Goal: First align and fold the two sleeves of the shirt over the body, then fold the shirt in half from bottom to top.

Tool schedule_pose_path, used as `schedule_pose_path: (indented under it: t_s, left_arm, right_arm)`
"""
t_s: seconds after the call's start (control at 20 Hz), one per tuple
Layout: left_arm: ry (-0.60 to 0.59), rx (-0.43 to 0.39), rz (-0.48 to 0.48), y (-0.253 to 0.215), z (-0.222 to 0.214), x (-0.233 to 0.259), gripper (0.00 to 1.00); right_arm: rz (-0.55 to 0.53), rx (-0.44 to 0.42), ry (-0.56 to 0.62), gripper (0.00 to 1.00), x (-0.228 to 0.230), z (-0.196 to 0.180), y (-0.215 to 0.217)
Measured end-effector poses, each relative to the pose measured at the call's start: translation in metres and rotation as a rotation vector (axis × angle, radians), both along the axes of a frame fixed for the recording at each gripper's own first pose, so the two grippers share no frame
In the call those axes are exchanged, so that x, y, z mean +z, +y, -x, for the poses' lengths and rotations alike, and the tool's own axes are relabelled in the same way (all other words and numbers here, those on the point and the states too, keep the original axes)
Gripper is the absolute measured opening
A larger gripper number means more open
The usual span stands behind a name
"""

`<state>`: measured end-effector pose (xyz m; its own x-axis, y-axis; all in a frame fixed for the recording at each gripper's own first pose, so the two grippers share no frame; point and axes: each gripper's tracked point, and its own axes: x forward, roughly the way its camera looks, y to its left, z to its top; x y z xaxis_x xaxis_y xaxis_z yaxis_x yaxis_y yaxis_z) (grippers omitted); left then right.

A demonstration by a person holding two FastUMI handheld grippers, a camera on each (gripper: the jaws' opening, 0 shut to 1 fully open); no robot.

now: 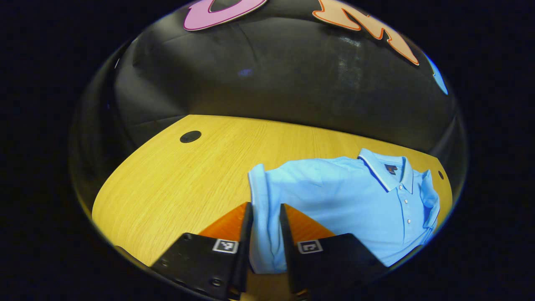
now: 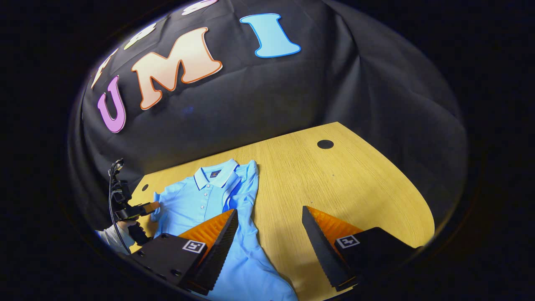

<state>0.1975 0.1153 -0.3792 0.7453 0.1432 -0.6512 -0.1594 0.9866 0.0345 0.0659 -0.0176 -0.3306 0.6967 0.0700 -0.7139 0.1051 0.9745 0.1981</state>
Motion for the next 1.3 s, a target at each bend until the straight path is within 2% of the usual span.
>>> schedule_pose_path:
  t_s: [0.05, 0.1, 0.2, 0.3, 0.6, 0.8, 1.0, 1.2, 1.25, 1.3]
  left_arm:
    - [-0.002, 0.000, -0.001, -0.004, 0.000, 0.001, 0.27]
    - [-0.010, 0.018, -0.013, -0.003, -0.002, 0.002, 0.06]
    - [-0.010, 0.046, 0.003, -0.011, -0.002, 0.005, 0.00]
    - [-0.003, 0.036, 0.027, -0.028, 0.000, 0.010, 0.00]
    - [-0.055, -0.137, 0.034, -0.100, -0.018, 0.043, 0.00]
    - [-0.038, -0.222, 0.032, -0.146, -0.017, 0.044, 0.00]
    - [0.000, -0.264, 0.045, -0.174, -0.013, 0.030, 0.00]
    - [-0.015, -0.299, 0.091, -0.183, -0.014, 0.029, 0.01]
    - [-0.009, -0.313, 0.129, -0.187, -0.009, 0.032, 0.04]
    - [-0.008, -0.312, 0.156, -0.187, -0.004, 0.033, 0.36]
  right_arm:
    - [-0.002, -0.002, -0.002, 0.97, 0.000, 0.000, -0.002]
    - [-0.002, -0.005, -0.003, 0.97, 0.000, 0.002, -0.004]
    - [0.003, -0.012, -0.010, 0.97, 0.002, 0.004, -0.008]
    - [0.020, -0.024, -0.052, 0.97, 0.011, -0.001, -0.016]
    - [-0.017, -0.066, -0.084, 0.97, 0.017, 0.001, -0.026]
    - [-0.015, -0.049, -0.072, 0.97, 0.009, 0.006, -0.017]
    - [-0.036, -0.049, -0.061, 0.97, 0.005, 0.005, -0.007]
    - [-0.007, -0.048, -0.062, 0.97, 0.000, -0.004, -0.005]
    - [-0.008, -0.047, -0.064, 0.97, 0.001, -0.006, -0.001]
    - [-0.002, -0.046, -0.063, 0.97, 0.000, -0.007, 0.001]
